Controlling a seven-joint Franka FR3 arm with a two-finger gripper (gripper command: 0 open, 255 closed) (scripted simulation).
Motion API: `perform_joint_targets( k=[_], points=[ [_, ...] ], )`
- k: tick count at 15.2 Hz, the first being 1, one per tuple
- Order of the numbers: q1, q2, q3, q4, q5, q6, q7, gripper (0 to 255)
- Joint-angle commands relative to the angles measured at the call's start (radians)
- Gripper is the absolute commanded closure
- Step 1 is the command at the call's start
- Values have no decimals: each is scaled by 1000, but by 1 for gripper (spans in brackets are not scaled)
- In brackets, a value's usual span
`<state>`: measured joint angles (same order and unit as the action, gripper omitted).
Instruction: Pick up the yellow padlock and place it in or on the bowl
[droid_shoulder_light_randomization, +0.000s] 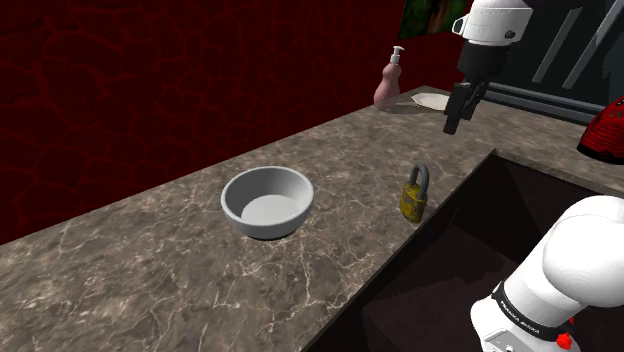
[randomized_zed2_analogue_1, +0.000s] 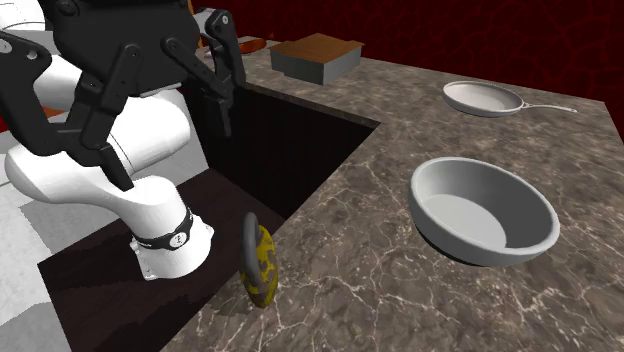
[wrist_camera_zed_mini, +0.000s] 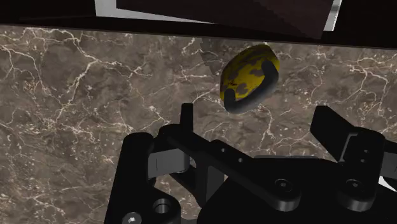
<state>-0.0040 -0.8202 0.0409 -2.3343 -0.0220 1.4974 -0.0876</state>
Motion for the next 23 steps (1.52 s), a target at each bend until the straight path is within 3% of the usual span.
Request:
perform_joint_targets(
  k=[1,10,18,23],
  points=[
    [0,0,0,0,0,0,0,0],
    [-38,-262,9,-464,259,383,257,0],
    [-22,-233,35,-550,288,501,253,0],
    [-22,-233,35,-550,288,501,253,0]
  ],
)
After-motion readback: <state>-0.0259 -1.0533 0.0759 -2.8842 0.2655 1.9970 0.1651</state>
